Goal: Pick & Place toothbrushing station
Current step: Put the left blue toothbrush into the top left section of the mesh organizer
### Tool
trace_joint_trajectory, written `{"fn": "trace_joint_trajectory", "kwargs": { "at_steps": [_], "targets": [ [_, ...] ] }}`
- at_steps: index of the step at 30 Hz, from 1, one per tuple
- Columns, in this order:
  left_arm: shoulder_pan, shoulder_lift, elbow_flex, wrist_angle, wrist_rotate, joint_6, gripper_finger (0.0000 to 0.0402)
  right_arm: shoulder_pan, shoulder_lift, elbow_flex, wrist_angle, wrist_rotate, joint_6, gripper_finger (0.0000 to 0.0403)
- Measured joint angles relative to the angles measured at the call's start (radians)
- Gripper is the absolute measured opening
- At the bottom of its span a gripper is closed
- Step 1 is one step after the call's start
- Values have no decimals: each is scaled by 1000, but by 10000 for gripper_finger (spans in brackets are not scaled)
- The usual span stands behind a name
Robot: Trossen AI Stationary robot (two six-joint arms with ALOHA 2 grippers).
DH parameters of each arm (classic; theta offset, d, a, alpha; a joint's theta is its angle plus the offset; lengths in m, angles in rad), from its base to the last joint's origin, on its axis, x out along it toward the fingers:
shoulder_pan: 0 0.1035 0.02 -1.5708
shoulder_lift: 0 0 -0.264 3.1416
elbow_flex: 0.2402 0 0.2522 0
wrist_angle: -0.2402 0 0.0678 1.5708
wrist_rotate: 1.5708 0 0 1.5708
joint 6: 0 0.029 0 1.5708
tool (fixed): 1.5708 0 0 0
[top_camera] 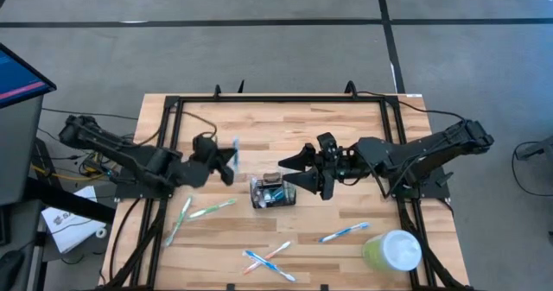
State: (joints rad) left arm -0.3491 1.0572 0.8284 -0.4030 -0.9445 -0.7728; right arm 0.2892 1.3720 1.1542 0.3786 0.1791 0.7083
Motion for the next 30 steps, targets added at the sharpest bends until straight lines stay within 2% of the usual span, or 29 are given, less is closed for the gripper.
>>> {"fn": "trace_joint_trajectory", "kwargs": {
  "at_steps": [5, 8, 12, 16, 19, 24, 30],
  "targets": [
    [47, 28, 0, 274, 2, 333, 1, -19, 0, 0, -1, -1, 26, 305],
    [46, 78, 0, 352, -3, 449, 1, -25, 0, 0, -1, -1, 26, 305],
    [19, 173, 0, 385, -13, 457, 1, -25, 0, 0, -1, -1, 26, 305],
    [-36, 265, 0, 566, -28, 535, 1, -25, 0, 0, -5, -1, 26, 305],
    [-51, 313, 0, 622, -30, 537, 1, -25, 0, 0, -9, -1, 26, 305],
    [-86, 313, 0, 634, -101, 529, 1, -25, 0, 0, -24, -15, 26, 305],
    [-89, 260, -45, 665, -82, 484, 1, -25, 0, 0, -27, -24, 26, 305]
  ]
}}
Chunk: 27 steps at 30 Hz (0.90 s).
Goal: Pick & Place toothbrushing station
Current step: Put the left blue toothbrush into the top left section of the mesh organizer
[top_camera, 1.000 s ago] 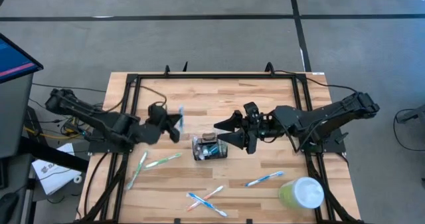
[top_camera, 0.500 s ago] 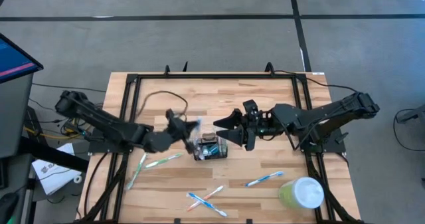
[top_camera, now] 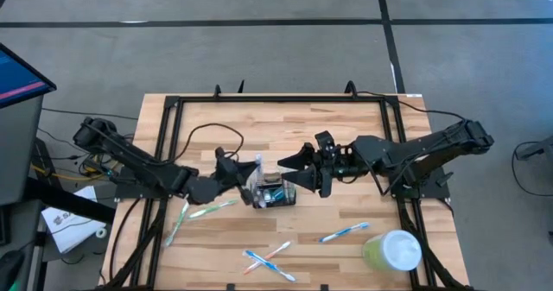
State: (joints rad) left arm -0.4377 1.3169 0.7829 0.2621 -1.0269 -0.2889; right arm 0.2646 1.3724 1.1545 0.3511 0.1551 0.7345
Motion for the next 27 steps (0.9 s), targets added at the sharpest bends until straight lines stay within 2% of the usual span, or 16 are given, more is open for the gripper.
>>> {"fn": "trace_joint_trajectory", "kwargs": {
  "at_steps": [4, 9, 15, 27],
  "targets": [
    [-14, -58, -127, 105, -12, -87, 0, 0, 0, 0, -3, -1, 0, 305],
    [-16, -129, -250, 271, 2, -89, 0, 3, 0, 0, -8, -1, 0, 305],
    [-16, -159, -286, 280, 68, -103, 0, 2, 0, 0, -8, -2, -1, 305],
    [-15, -85, -309, 286, 74, -135, 0, -7, 7, 0, -4, -2, -8, 305]
  ]
}}
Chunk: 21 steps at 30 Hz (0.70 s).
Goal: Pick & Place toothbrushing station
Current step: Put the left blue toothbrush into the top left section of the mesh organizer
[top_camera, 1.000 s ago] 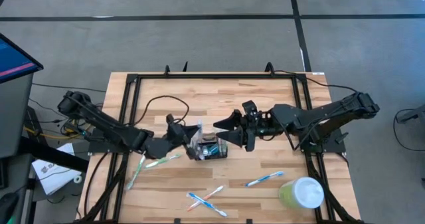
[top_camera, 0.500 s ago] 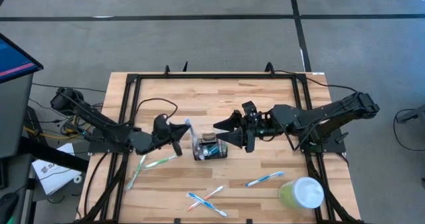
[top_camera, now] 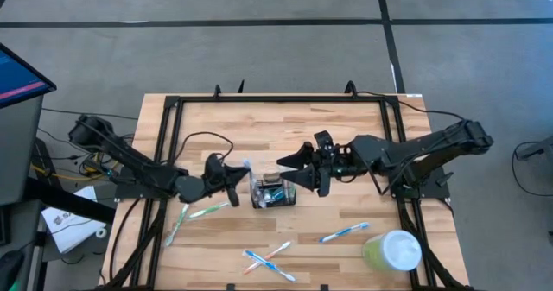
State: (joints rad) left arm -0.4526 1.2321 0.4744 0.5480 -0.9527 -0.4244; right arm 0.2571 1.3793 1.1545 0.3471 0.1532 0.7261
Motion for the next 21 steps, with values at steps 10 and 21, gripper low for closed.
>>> {"fn": "trace_joint_trajectory", "kwargs": {
  "at_steps": [10, 21],
  "targets": [
    [0, 119, 0, 36, 0, -63, 0, -11, 1, 0, -3, 0, 0, 305],
    [1, 199, 0, 66, 1, -61, 0, -11, 1, 0, -32, 0, 0, 305]
  ]
}}
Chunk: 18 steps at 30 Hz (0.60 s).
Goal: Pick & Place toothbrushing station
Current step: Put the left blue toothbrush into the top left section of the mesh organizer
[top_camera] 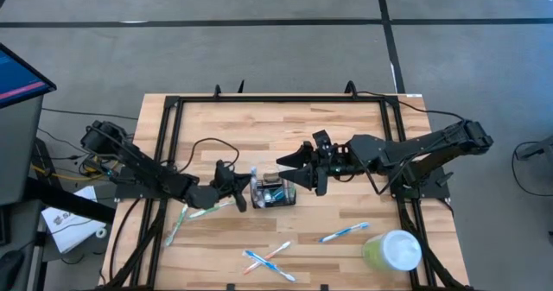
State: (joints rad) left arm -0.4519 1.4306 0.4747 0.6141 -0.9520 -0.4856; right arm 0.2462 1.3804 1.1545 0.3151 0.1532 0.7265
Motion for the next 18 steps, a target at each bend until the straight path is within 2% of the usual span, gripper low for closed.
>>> {"fn": "trace_joint_trajectory", "kwargs": {
  "at_steps": [13, 18],
  "targets": [
    [0, 55, 1, 6, 8, -69, 4, -1, 0, 0, -10, 0, 0, 305],
    [0, 21, 1, -1, 31, -131, 38, 0, 0, 0, -19, 0, 0, 305]
  ]
}}
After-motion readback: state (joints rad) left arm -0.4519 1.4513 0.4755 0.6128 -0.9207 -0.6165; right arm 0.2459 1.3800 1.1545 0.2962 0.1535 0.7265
